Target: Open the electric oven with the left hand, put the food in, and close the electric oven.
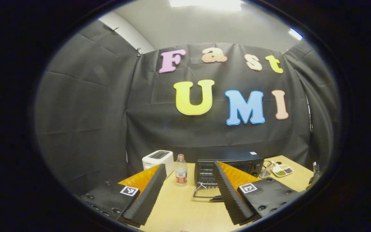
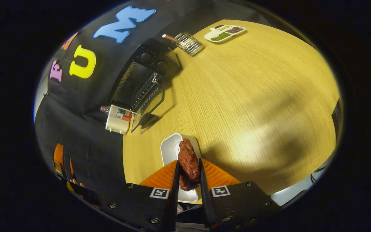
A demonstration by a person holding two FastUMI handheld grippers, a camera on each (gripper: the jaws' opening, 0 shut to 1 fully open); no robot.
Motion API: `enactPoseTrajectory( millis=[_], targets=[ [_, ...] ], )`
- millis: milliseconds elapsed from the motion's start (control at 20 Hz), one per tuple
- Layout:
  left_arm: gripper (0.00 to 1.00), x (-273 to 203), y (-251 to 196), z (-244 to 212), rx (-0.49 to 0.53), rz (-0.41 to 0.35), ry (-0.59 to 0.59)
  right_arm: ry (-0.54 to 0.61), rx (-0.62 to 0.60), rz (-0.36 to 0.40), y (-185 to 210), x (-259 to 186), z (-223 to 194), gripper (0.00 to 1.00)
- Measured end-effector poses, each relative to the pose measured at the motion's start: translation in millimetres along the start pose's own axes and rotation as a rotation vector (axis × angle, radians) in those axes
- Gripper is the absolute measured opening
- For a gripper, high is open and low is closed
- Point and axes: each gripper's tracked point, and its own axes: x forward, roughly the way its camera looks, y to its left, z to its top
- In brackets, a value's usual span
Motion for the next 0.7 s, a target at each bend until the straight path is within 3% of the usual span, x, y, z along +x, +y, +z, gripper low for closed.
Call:
enactPoseTrajectory(
  millis=[50,100,150,250,700],
  targets=[
    [1.0,0,-1,0,0.0,-0.001,0.002,0.005,0.004,0.012,1,0,0,0.34],
    [0.98,2,-3,-4,-0.002,-0.005,0.006,0.004,-0.005,0.028,1,-10,0,0.34],
    [1.0,3,-4,-4,-0.004,-0.006,0.009,-0.026,0.015,0.044,9,-17,7,0.24],
    [1.0,4,-4,-3,-0.013,-0.011,0.003,-0.029,-0.02,0.039,9,-3,8,0.13],
    [0.97,28,3,-2,-0.041,-0.021,-0.015,-0.103,-0.064,0.088,55,-21,47,0.13]
  ],
)
